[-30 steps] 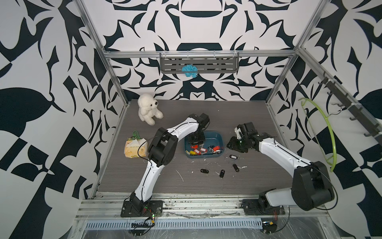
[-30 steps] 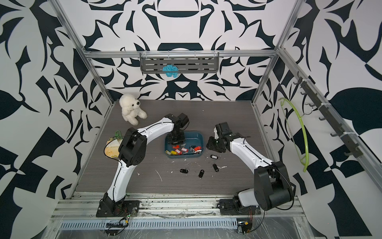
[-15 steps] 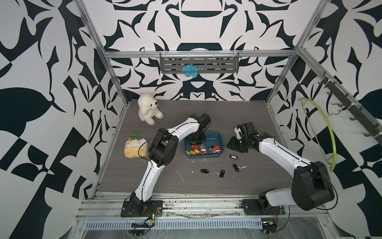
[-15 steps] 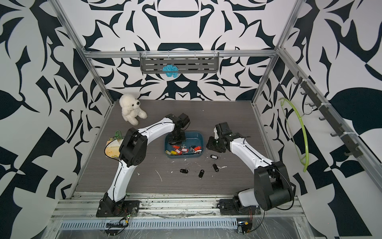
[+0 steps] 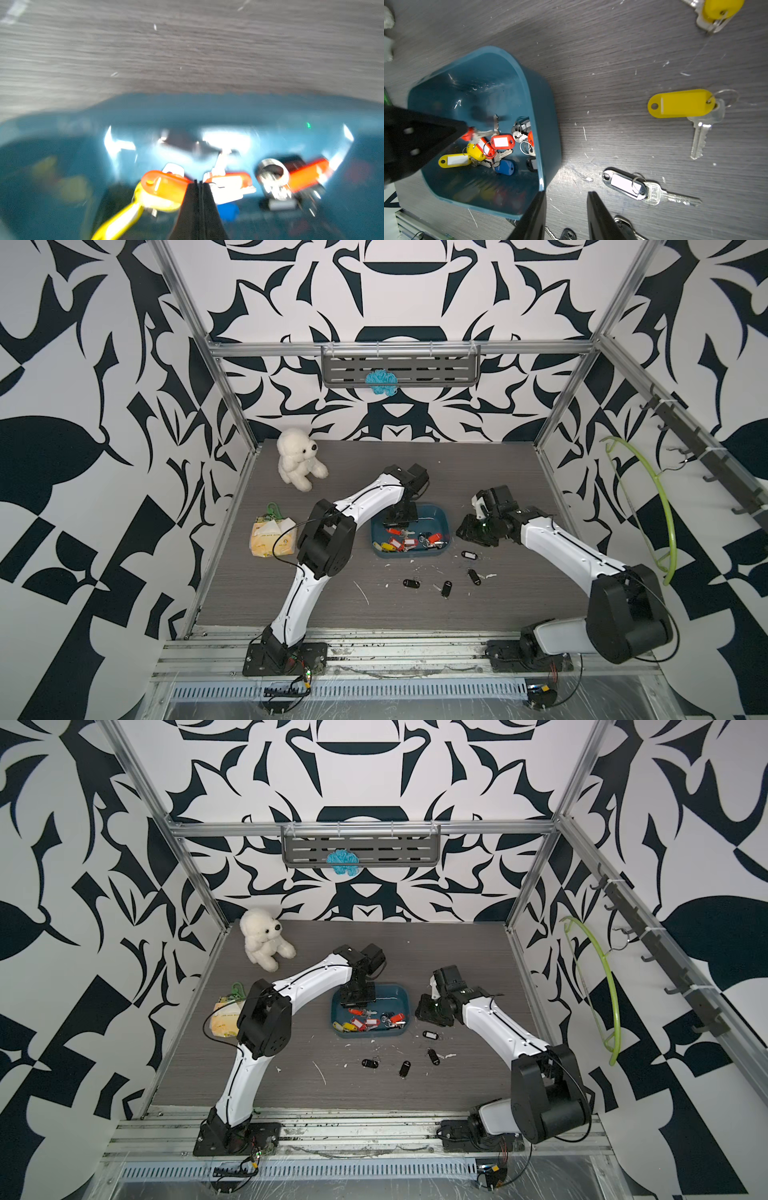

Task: Take the keys out of the storage box
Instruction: Pick up the key from the storage box.

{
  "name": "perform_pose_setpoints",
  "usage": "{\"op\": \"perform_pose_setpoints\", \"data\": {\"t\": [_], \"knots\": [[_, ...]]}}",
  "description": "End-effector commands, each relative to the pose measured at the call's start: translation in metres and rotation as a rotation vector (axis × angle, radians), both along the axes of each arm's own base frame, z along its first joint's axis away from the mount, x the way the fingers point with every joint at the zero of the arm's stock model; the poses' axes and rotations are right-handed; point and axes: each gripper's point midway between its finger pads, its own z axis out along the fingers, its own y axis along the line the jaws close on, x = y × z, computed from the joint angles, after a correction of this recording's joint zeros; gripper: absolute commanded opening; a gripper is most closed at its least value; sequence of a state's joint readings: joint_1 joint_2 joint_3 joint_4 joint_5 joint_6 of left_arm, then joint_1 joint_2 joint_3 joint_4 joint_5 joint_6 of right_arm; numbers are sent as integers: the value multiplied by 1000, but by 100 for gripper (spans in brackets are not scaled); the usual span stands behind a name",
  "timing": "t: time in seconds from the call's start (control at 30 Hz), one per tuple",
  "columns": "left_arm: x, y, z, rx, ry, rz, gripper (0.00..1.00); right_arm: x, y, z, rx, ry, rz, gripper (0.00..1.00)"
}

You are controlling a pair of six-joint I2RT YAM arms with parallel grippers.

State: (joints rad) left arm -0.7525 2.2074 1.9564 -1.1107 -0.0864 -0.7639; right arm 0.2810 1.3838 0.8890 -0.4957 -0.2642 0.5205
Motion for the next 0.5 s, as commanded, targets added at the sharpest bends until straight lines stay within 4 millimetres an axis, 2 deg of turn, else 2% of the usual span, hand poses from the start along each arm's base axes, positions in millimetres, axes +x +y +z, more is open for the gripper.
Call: {"op": "perform_pose_setpoints", "data": {"t": [0.0, 0.2, 0.33, 0.47], "knots": [[-2, 12, 70, -27, -114, -7, 0, 4, -1, 14, 6, -45, -11, 37], [-17, 41, 117, -28, -173, 22, 0, 4, 2, 21, 13, -56, -9, 36], [-33, 72, 130, -28, -164, 77, 0, 3, 7, 28, 6, -63, 7, 36], [-50, 117, 130, -17, -141, 165, 0, 3, 14, 34, 1, -70, 27, 36]]}}
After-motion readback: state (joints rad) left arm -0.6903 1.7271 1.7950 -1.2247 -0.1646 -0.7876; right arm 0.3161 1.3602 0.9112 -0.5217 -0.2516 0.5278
